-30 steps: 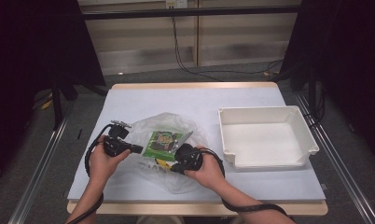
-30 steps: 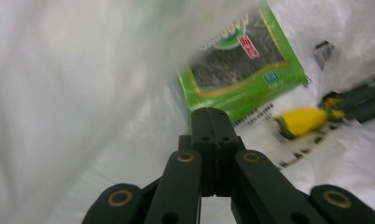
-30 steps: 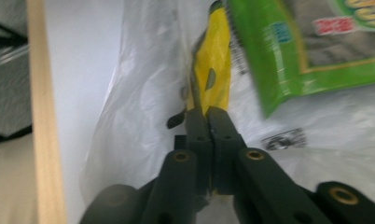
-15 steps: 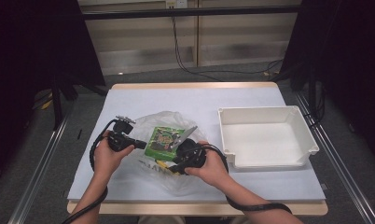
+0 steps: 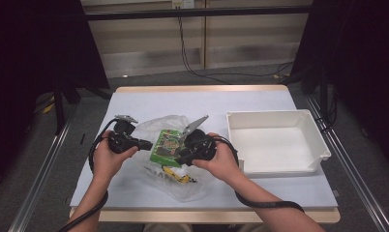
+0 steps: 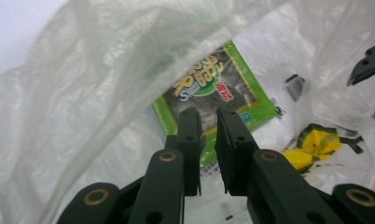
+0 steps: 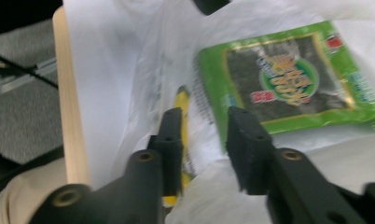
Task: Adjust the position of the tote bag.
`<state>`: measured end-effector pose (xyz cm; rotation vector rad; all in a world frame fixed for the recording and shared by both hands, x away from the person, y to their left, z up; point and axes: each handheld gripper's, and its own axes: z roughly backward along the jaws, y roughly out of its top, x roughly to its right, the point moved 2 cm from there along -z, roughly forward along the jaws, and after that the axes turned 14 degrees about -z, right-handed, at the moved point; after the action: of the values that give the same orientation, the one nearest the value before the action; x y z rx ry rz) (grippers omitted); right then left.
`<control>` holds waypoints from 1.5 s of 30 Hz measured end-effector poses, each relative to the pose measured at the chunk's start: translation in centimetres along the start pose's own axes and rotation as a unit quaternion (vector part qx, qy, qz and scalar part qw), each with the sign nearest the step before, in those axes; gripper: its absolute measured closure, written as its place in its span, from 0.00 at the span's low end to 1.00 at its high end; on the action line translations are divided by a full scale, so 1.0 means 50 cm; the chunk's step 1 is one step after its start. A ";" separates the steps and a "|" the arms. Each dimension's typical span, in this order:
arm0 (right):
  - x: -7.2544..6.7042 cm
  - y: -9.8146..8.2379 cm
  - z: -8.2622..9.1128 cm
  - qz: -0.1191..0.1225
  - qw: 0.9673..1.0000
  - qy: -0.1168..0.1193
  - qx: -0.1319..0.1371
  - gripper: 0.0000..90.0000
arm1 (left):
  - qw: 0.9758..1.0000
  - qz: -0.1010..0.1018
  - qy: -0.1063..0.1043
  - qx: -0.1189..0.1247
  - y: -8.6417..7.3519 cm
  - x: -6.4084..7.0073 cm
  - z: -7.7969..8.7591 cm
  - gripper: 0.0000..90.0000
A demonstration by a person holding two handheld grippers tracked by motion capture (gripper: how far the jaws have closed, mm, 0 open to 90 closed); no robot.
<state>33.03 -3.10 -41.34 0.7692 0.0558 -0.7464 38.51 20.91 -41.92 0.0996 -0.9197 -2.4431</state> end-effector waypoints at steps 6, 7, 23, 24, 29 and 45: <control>0.050 0.018 0.000 -0.027 0.999 -0.025 0.004 0.84 | 1.000 0.000 0.020 0.013 0.019 -0.026 -0.008 0.90; 0.059 0.021 -0.002 -0.030 0.999 -0.031 0.005 0.86 | 1.000 0.002 0.023 0.015 0.021 -0.030 -0.010 0.90; 0.142 0.037 -0.044 -0.097 0.993 -0.066 -0.013 0.92 | 0.999 0.019 0.029 -0.005 0.031 -0.100 -0.074 0.97; 0.145 0.038 -0.046 -0.101 0.993 -0.066 -0.011 0.92 | 0.999 0.023 0.028 -0.003 0.031 -0.101 -0.077 0.97; 0.161 0.038 -0.056 -0.107 0.991 -0.082 -0.016 0.92 | 0.999 0.030 0.037 0.005 0.030 -0.107 -0.092 0.97; 0.188 0.030 -0.082 -0.126 0.986 -0.104 -0.027 0.92 | 0.998 0.014 0.058 -0.023 0.012 -0.131 -0.118 0.93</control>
<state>41.88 -5.28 -46.29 0.6352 -0.0157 -1.0595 45.83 20.28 -46.81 0.2073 -0.8078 -2.4030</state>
